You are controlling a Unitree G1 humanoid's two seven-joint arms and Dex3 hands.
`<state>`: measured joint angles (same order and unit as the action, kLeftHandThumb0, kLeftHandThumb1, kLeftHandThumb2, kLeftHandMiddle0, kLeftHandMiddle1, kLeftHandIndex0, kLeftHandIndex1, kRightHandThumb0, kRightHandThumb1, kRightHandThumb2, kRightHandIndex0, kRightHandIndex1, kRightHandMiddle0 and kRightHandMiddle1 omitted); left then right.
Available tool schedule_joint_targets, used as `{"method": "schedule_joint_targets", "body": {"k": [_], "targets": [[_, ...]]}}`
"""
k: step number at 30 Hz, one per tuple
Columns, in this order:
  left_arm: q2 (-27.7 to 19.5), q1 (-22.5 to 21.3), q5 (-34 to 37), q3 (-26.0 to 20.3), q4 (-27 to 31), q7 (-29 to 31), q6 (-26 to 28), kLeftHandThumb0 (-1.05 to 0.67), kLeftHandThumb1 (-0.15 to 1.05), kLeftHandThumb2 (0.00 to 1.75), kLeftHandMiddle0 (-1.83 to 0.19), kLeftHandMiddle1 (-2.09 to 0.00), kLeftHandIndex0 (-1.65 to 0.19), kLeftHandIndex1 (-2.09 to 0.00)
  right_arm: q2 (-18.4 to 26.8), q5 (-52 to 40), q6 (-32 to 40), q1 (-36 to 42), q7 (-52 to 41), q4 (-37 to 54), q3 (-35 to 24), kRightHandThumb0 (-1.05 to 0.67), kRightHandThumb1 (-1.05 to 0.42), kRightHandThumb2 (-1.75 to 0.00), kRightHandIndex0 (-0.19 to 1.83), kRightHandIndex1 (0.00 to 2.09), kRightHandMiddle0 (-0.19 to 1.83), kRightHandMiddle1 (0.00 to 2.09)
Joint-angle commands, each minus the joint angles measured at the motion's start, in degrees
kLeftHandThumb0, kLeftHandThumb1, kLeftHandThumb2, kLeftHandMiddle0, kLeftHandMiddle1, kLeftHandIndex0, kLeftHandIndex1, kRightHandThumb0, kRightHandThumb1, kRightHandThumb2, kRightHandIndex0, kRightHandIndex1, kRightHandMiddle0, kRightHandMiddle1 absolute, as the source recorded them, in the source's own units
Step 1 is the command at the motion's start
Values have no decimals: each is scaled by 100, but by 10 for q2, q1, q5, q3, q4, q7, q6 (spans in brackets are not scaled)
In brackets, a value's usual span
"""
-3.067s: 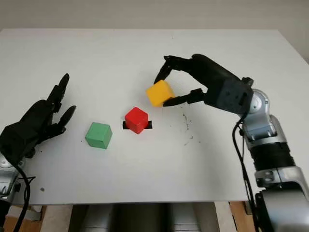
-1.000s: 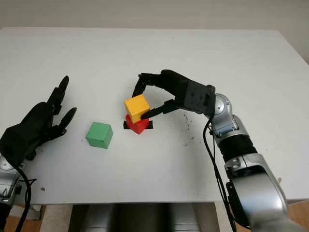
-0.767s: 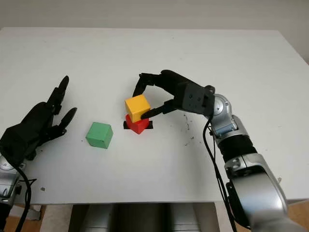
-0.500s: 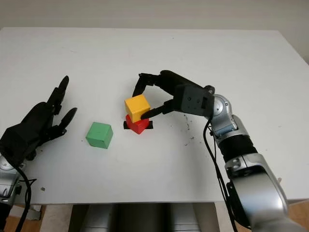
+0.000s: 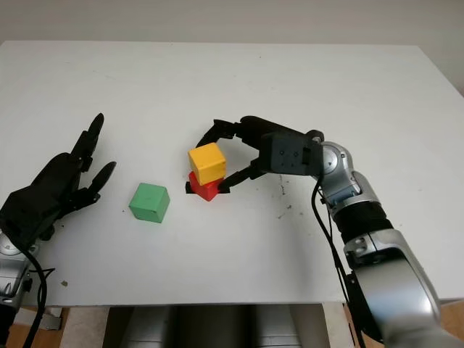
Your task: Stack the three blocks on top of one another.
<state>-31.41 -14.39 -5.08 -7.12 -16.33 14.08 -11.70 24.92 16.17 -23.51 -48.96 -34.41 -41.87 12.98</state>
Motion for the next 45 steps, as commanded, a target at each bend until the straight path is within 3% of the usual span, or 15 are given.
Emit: {"method": "schedule_joint_targets", "body": {"k": [1, 4, 8, 13, 15, 17, 19, 23, 27, 31, 35, 45], "targets": [[2, 2, 3, -2, 4, 1, -3, -88, 105, 59, 19, 0, 18, -5, 9, 1, -2, 5, -3, 17, 3, -72, -82, -5, -10, 4, 13, 40], [0, 3, 1, -1, 10, 2, 3, -88, 105, 59, 19, 0, 18, -5, 13, 1, -2, 9, -6, 29, 4, -75, -82, -5, -14, 3, 7, 23], [0, 2, 2, -2, 9, 3, 3, -88, 105, 59, 19, 0, 18, -5, 15, -7, 9, 20, -11, 57, -3, -80, -83, -6, -19, 0, -15, 4], [-2, 9, -8, -4, 28, -7, 6, -89, 105, 59, 19, 0, 18, -5, 14, -55, 19, 47, 1, 98, -38, -95, -89, -7, -19, 0, -19, 0], [-5, 14, -10, -7, 40, -9, 8, -90, 105, 58, 19, 0, 18, -5, 20, -78, 54, 68, 6, 137, -61, -99, -96, -9, -19, 0, -19, 0], [-14, 17, -21, -7, 47, -13, -3, -91, 105, 54, 19, -1, 18, -6, 14, -98, 78, 105, 41, 187, -93, -98, -103, -27, -19, 0, -19, 0], [-25, 18, -34, -8, 55, -14, -13, -92, 105, 48, 19, -3, 16, -6, -8, -126, 87, 146, 88, 231, -128, -94, -104, -46, -19, 0, -19, 0], [-56, 13, -23, -19, 94, 23, -3, -93, 105, 28, 17, -6, 6, -8, -59, -169, 83, 220, 176, 290, -175, -82, -105, -60, -19, 0, -19, 0], [-98, 1, -31, -23, 129, 60, 11, -94, 105, 20, 14, -6, -5, -10, -104, -214, 115, 279, 218, 339, -196, -84, -105, -61, -19, 0, -19, 0], [-133, -23, -22, -21, 154, 102, 7, -87, 102, 9, 11, -6, -20, -9, -120, -247, 151, 332, 217, 375, -201, -79, -105, -69, -19, 0, -19, 0], [-180, -44, -67, -1, 175, 138, -11, -85, 102, 6, 11, -6, -23, -8, -141, -267, 188, 373, 230, 408, -203, -80, -105, -70, -19, 0, -19, 0], [-218, -71, -151, 34, 194, 168, -17, -88, 98, 5, 12, -5, -25, -6, -177, -274, 215, 413, 272, 446, -208, -80, -105, -71, -19, 0, -19, 0]]}}
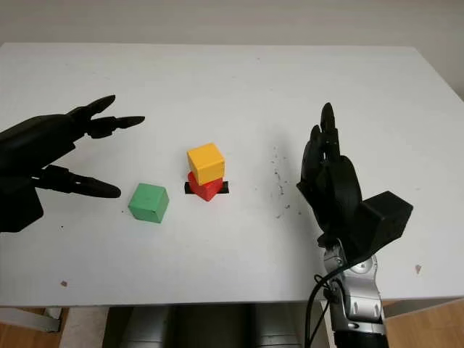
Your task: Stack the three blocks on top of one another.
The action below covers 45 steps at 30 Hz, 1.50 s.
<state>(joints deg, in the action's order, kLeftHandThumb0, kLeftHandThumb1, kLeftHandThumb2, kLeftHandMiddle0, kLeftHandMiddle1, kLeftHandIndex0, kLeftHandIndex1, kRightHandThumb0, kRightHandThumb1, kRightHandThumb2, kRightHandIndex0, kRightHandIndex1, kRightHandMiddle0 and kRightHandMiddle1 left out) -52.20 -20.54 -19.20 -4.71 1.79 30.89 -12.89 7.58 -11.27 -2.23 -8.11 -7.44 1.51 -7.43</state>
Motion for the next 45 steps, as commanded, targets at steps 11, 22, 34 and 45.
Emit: {"method": "schedule_joint_targets", "body": {"k": [11, 22, 34, 45], "targets": [[0, 12, -92, 41, 44, -14, 10, -92, 100, 6, 19, -1, -20, -4, -9, -3, -2, -2, 18, 12, -11, -81, -105, -68, -19, 0, -19, 1], [26, 33, -111, 74, 59, -9, 20, -87, 92, 4, 19, 0, -24, -7, -3, -3, 6, -4, 15, 18, -17, -83, -105, -65, -19, 0, -19, 2], [45, 36, -133, 96, 52, -25, 18, -82, 90, 5, 19, -2, -29, -7, -8, -1, 8, -1, 13, 24, -17, -81, -105, -65, -19, 0, -19, 3], [54, 35, -177, 101, 19, -121, -38, -70, 97, 6, 0, -6, -34, -63, -8, -3, 9, -1, 10, 26, -18, -81, -105, -63, -19, 0, -19, 2]]}}
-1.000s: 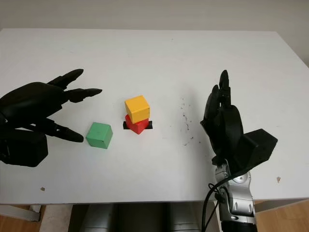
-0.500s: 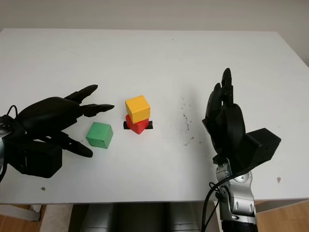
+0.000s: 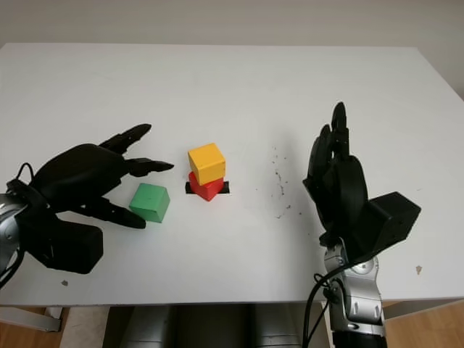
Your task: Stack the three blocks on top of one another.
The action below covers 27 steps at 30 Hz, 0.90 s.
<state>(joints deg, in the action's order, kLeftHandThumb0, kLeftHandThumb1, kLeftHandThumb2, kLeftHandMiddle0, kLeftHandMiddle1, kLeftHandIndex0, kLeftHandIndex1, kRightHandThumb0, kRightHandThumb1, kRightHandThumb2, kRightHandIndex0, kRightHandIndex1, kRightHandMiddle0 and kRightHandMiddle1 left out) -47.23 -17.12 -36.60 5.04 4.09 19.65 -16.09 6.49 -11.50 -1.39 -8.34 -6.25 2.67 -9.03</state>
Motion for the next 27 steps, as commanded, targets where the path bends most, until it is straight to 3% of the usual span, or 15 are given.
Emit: {"method": "schedule_joint_targets", "body": {"k": [1, 4, 7, 21, 27], "targets": [[4, 1, -8, 4, -7, -16, -11, -69, 97, 6, -2, -6, -28, -79, 3, -1, 0, 2, -2, 15, -3, -81, -105, -63, -19, 0, -19, 3], [4, 0, -22, 7, -9, -31, -19, -69, 99, 6, -5, -6, -21, -104, 3, -2, 1, 1, -1, 16, -4, -81, -105, -63, -19, 0, -19, 3], [5, 0, -31, 9, -10, -38, -23, -69, 99, 5, -7, -6, -20, -113, 3, -4, 2, 2, -2, 17, -4, -81, -105, -63, -19, 0, -19, 3], [8, 3, -61, 17, -12, -40, -17, -72, 99, 5, -9, -6, -20, -114, 1, -3, 1, 1, 2, 18, -5, -81, -105, -61, -19, 0, -19, 4], [11, 3, -61, 18, -17, -48, -22, -61, 104, 8, -13, -6, -25, -115, 0, -4, 2, 1, 4, 19, -6, -81, -105, -60, -19, 0, -17, 5]]}}
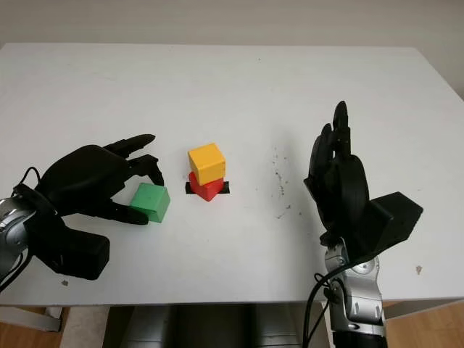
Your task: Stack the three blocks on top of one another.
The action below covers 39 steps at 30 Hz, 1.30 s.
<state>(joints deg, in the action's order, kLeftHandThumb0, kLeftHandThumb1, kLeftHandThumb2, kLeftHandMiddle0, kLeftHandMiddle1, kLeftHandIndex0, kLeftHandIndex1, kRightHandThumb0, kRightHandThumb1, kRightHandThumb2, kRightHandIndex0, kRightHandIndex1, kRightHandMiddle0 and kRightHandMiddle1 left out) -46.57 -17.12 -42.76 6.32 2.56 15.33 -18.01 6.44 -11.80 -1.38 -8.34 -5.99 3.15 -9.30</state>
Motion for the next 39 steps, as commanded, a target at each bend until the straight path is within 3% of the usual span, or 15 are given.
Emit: {"method": "schedule_joint_targets", "body": {"k": [1, 9, 16, 25, 32, 35, 39], "targets": [[5, 3, 1, 6, -3, -7, -4, -59, 104, 10, -13, -6, -25, -116, 0, 0, 1, 2, 2, 14, -3, -81, -105, -61, -19, 0, -17, 5], [13, 4, 24, 0, -13, -17, -18, -45, 105, 20, -17, -6, -18, -137, -2, -1, -1, 2, 2, 13, -3, -81, -105, -61, -19, 0, -18, 5], [22, 1, 78, -16, -38, -51, -58, -39, 105, 17, -22, -6, -13, -158, -4, -2, -1, 0, 5, 12, -3, -80, -105, -60, -19, 0, -17, 6], [10, -14, 138, -39, -34, -25, -53, -38, 105, 11, -25, -6, -17, -155, -4, 11, -8, 0, 8, 6, 0, -80, -105, -60, -19, 1, -15, 6], [-31, -86, 179, -47, -65, 60, -43, -42, 105, 12, -23, -5, -22, -154, -14, 10, -1, -1, 19, 9, -1, -79, -105, -59, -18, 1, -14, 6], [-51, -136, 196, -38, -86, 118, -42, -44, 105, 14, -21, -5, -20, -159, -16, 10, -5, -2, 19, 8, 1, -77, -105, -57, -18, 2, -13, 6], [-62, -209, 221, -24, -116, 190, -42, -45, 105, 9, -22, -5, -26, -150, -18, 13, -6, 0, 18, 8, 5, -75, -105, -57, -18, 3, -14, 5]]}}
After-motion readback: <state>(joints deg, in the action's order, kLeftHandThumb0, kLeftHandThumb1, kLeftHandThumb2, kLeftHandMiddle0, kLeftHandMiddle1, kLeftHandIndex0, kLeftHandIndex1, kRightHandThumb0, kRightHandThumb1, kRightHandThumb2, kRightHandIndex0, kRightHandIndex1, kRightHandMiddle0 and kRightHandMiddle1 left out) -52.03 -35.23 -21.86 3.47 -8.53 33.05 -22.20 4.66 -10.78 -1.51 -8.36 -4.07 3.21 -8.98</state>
